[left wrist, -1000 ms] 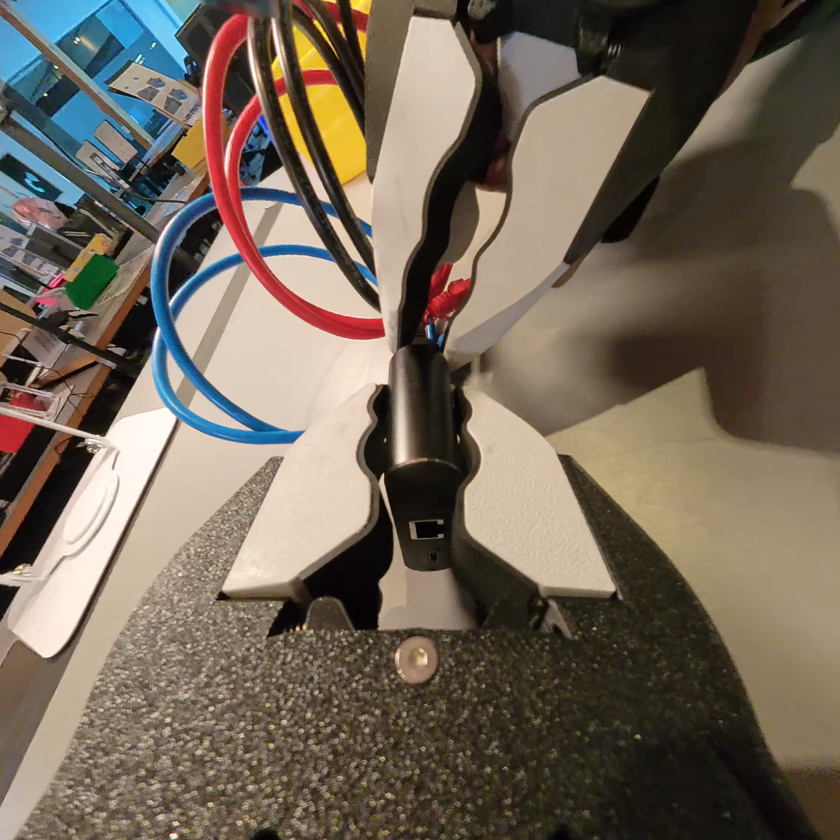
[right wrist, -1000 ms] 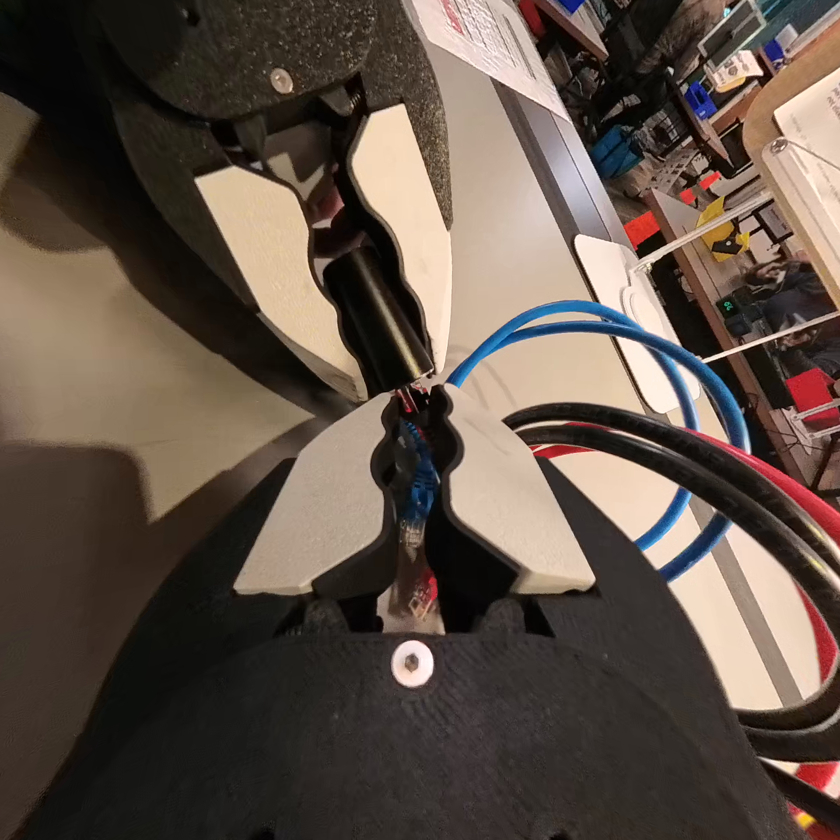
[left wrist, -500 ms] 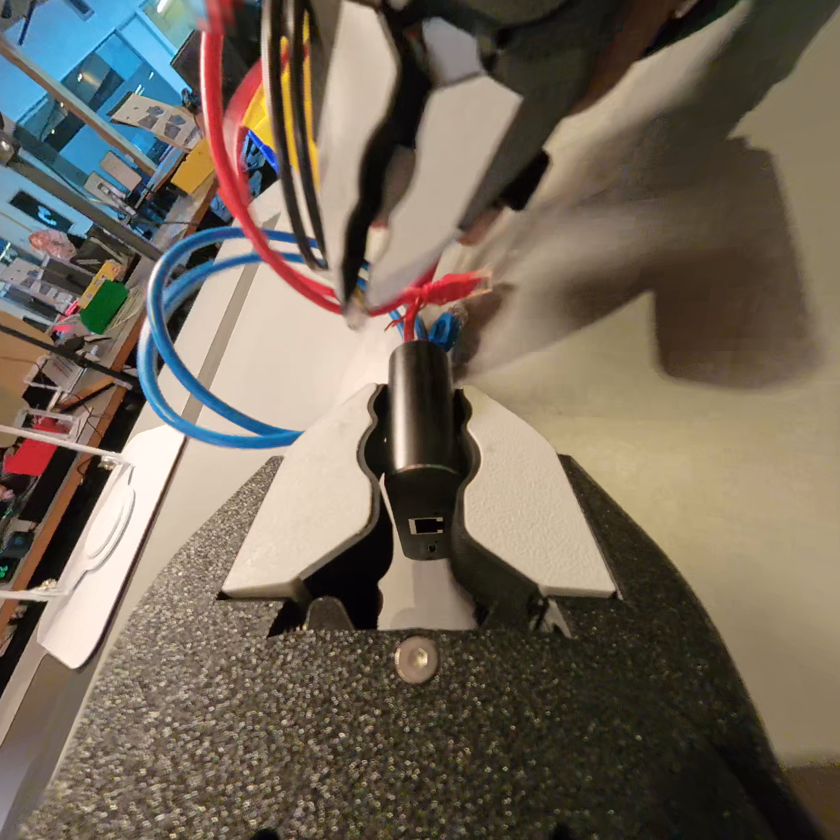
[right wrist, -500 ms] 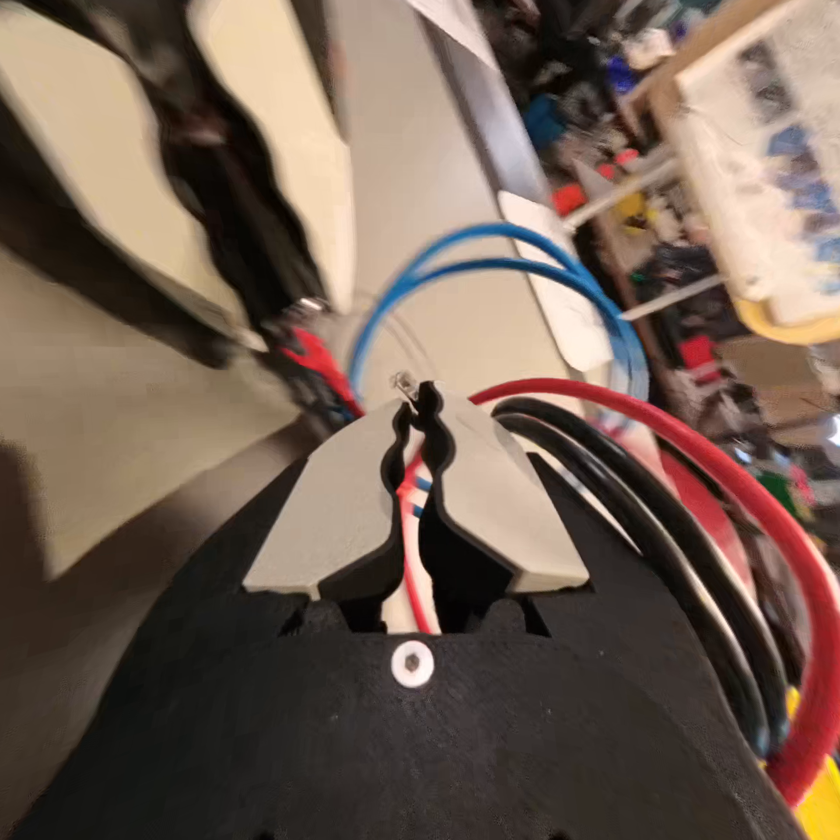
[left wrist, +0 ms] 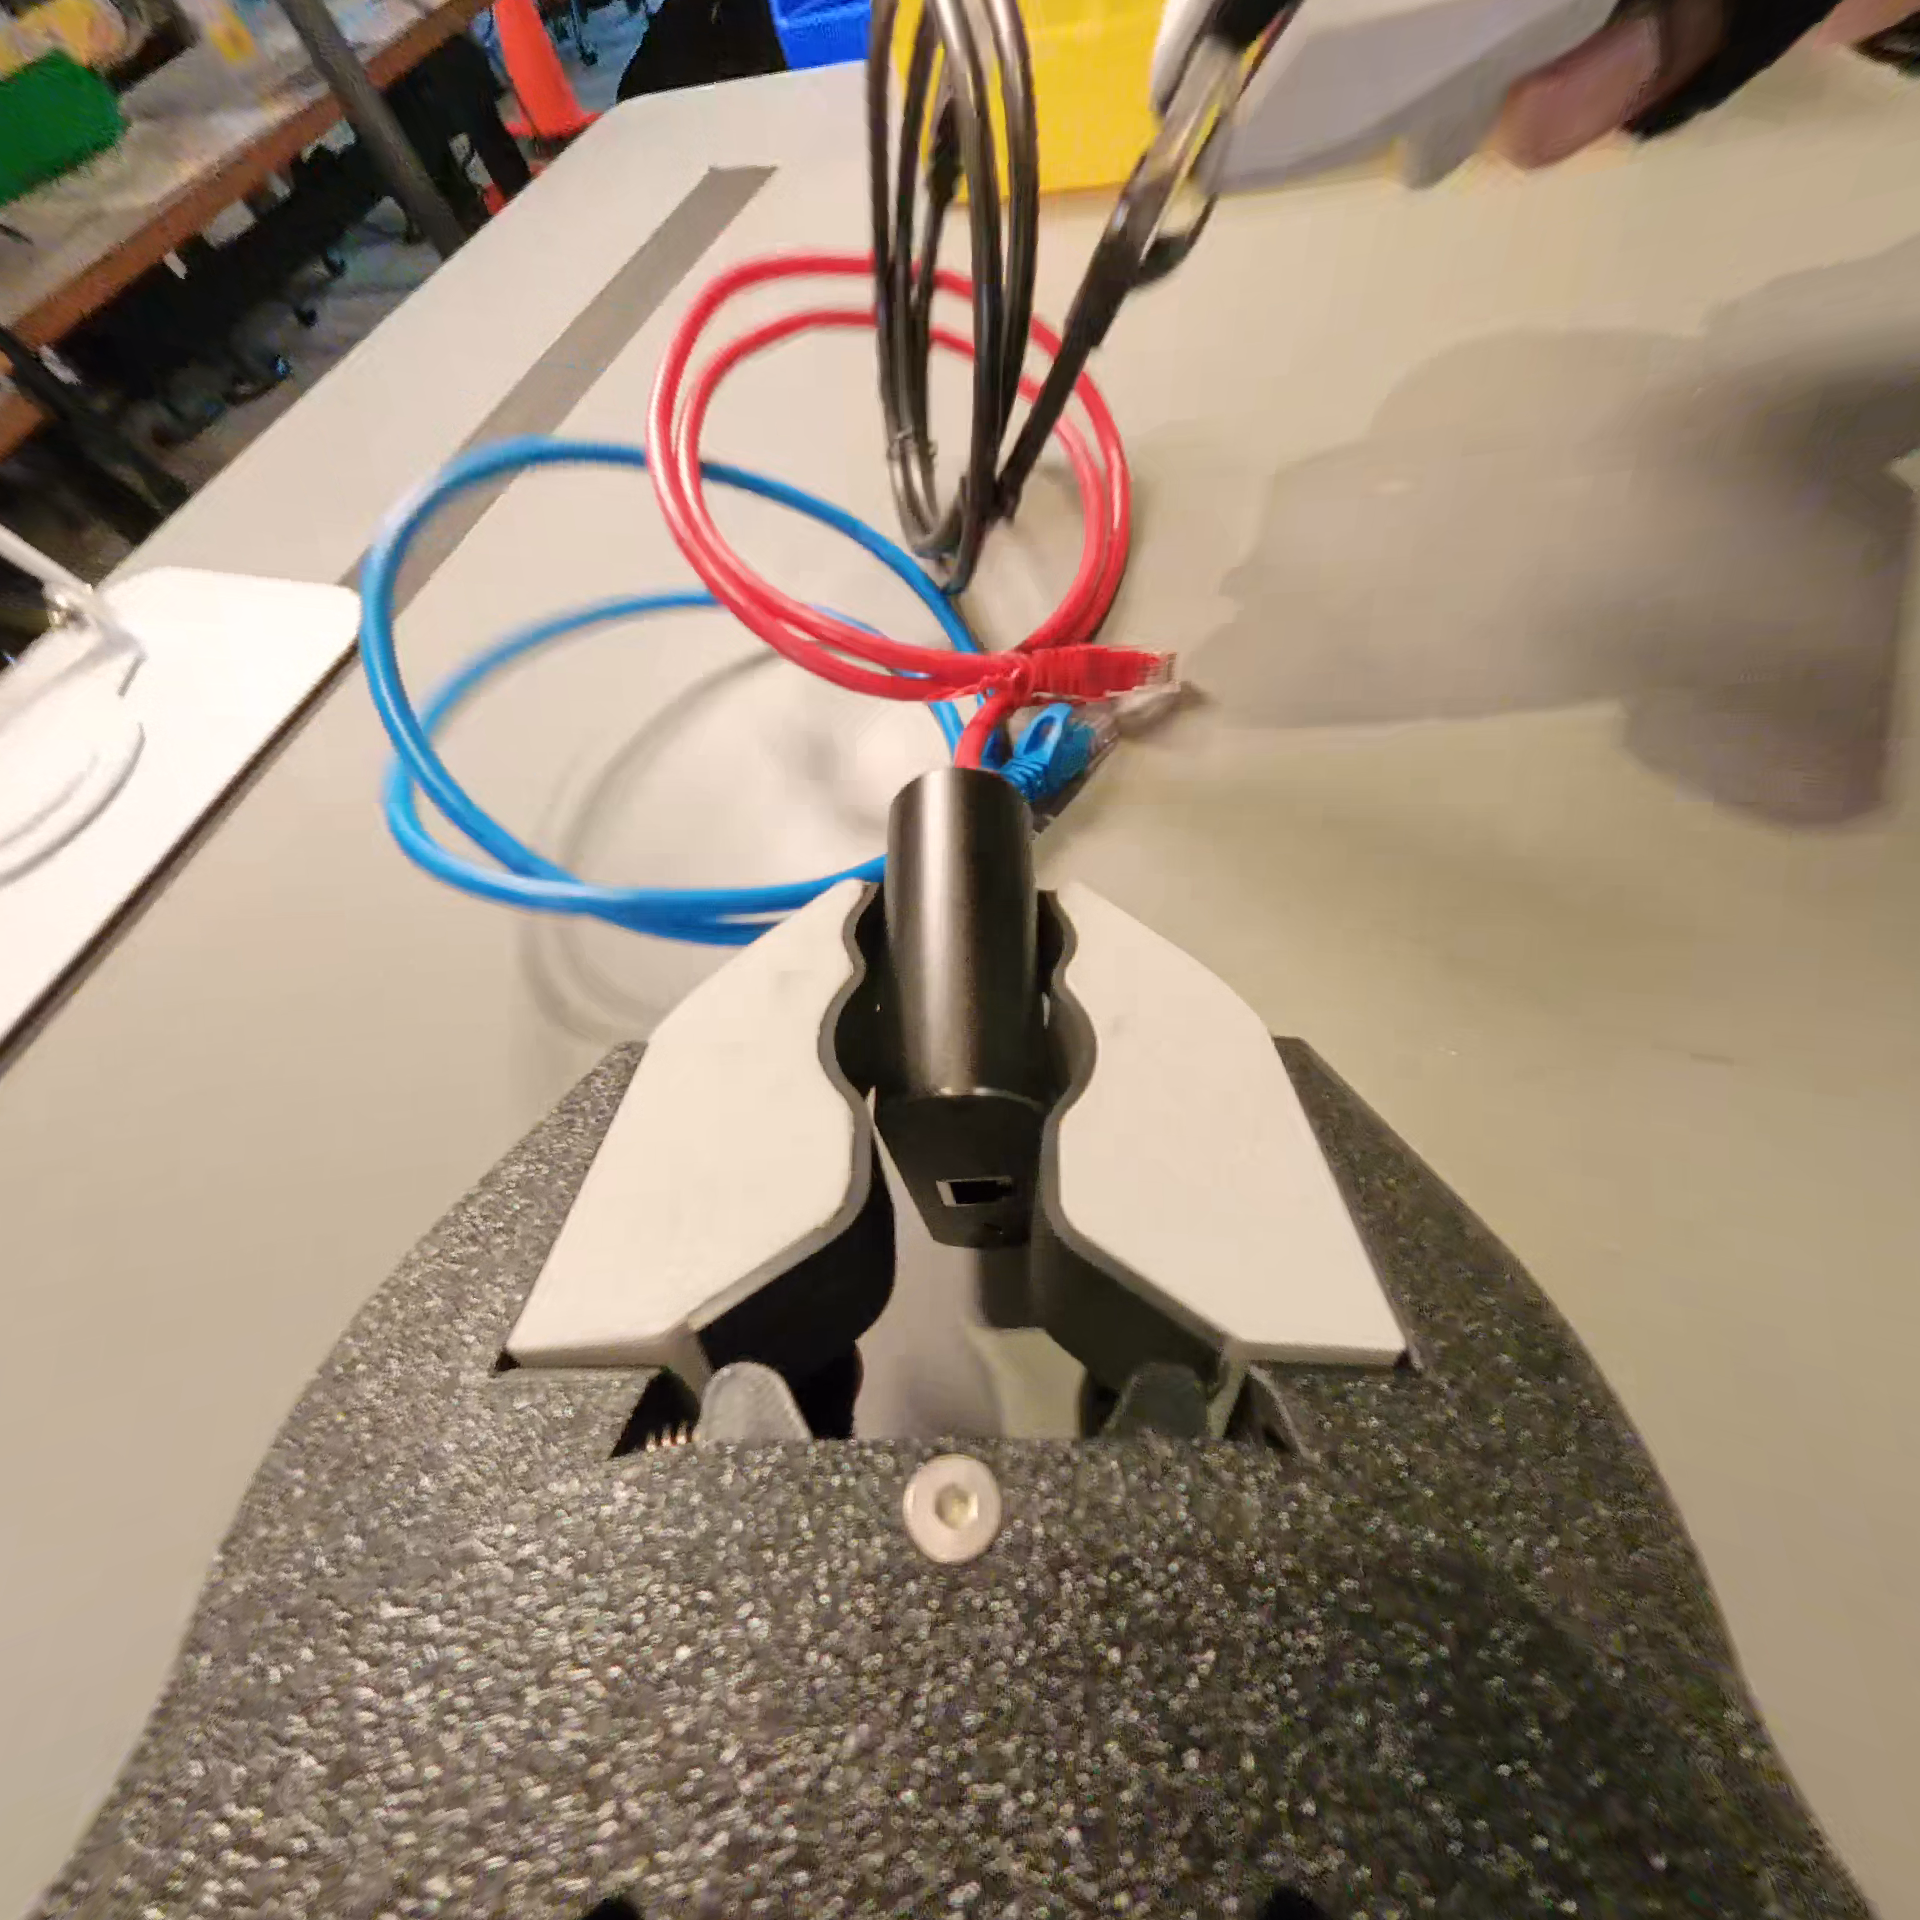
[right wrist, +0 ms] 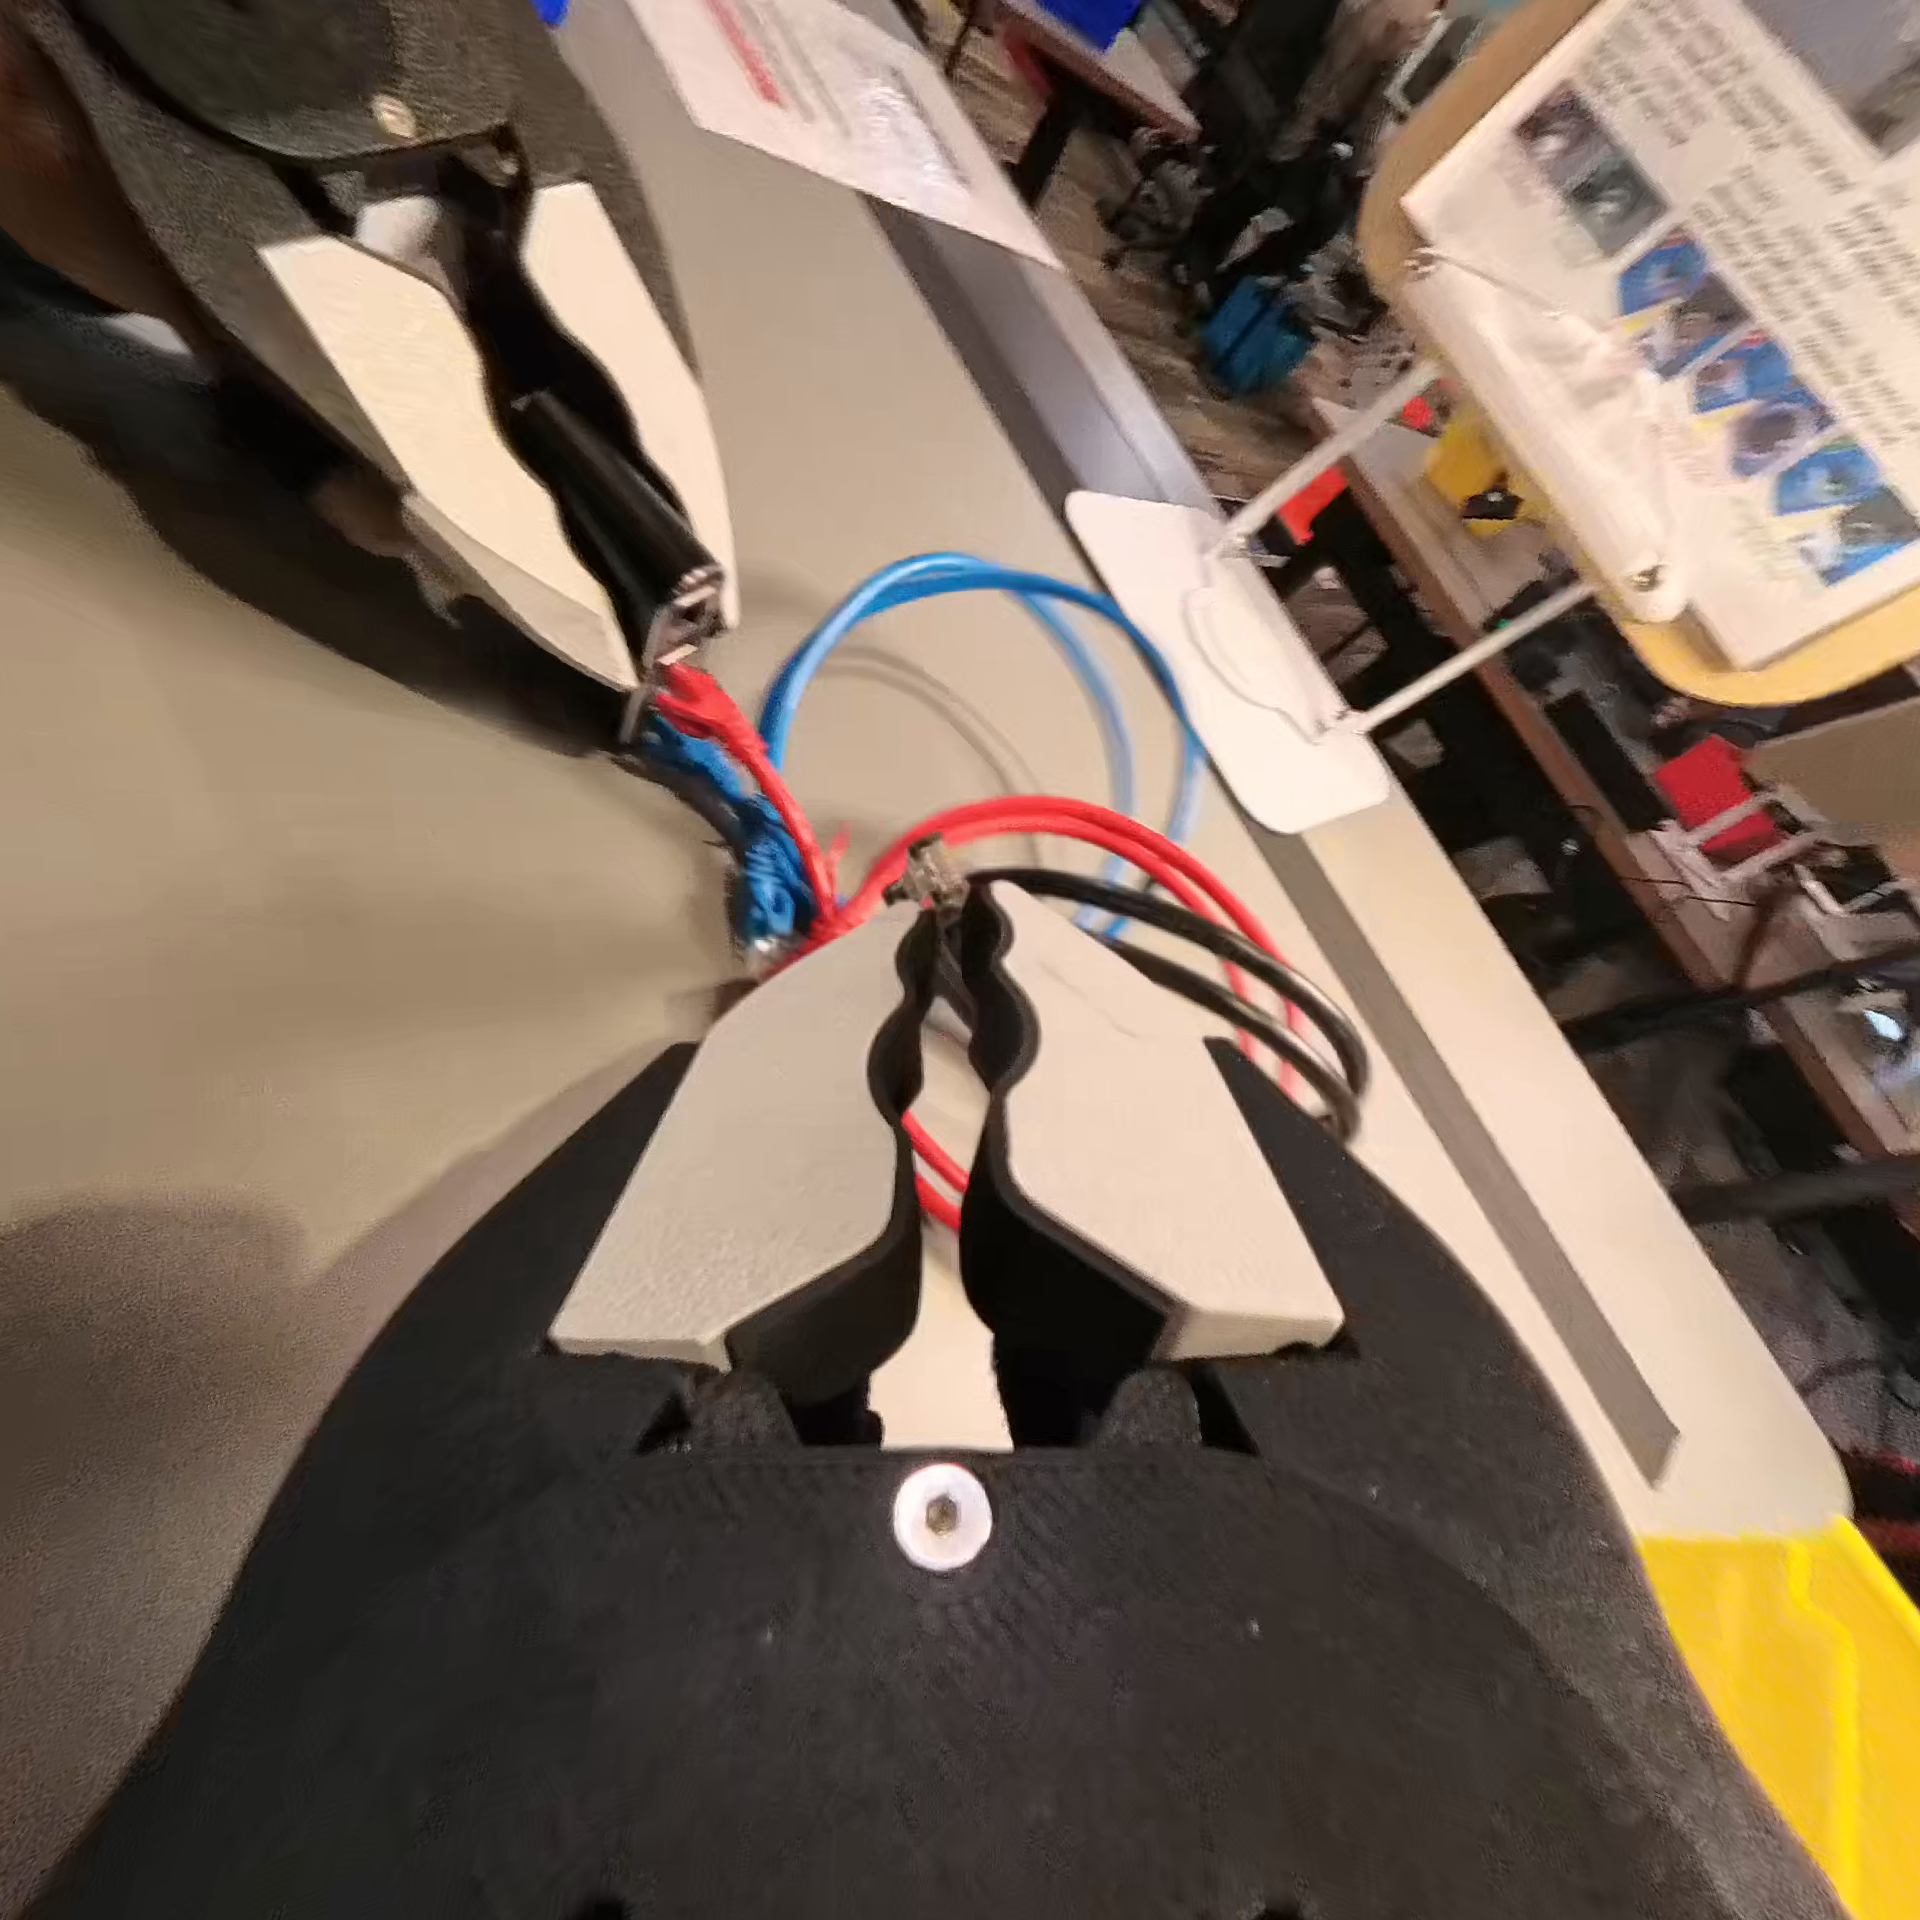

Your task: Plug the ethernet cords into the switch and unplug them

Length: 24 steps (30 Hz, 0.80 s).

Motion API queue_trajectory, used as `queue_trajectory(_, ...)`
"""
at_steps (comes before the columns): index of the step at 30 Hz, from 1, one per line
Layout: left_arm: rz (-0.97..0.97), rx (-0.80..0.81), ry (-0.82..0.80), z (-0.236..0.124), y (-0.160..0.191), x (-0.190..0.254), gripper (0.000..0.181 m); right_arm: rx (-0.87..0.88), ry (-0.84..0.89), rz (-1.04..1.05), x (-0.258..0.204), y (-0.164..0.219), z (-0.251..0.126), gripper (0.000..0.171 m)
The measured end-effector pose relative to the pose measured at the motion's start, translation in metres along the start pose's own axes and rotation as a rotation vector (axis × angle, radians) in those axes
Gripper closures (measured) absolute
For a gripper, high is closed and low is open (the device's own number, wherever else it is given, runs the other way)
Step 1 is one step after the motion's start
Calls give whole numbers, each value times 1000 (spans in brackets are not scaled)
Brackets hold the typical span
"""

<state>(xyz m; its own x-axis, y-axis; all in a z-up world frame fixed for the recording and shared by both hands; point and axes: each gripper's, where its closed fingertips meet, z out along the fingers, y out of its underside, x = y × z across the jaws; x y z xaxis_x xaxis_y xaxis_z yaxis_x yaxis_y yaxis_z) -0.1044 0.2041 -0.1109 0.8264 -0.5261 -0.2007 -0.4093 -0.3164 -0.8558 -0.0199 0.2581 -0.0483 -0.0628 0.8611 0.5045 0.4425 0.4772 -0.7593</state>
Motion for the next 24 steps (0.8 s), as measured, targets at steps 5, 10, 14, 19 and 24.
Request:
queue_trajectory(5, -142, -8, -8, -7, 7, -20, 153, 31, 179, 61, 52, 7, -25, 171)
queue_trajectory(10, -143, 0, 11, -8, 6, -18, 154, 54, 37, 75, 35, 11, -19, 170)
queue_trajectory(14, -129, 14, 0, -7, 0, -14, 154, -8, -11, -1, 16, 20, -6, 158)
queue_trajectory(19, -166, -2, -29, -7, 0, -16, 154, 24, -93, 81, 14, 15, -12, 150)
queue_trajectory(24, -314, 76, 24, -10, -8, -16, 154, -39, -324, 42, -49, 20, 7, 148)
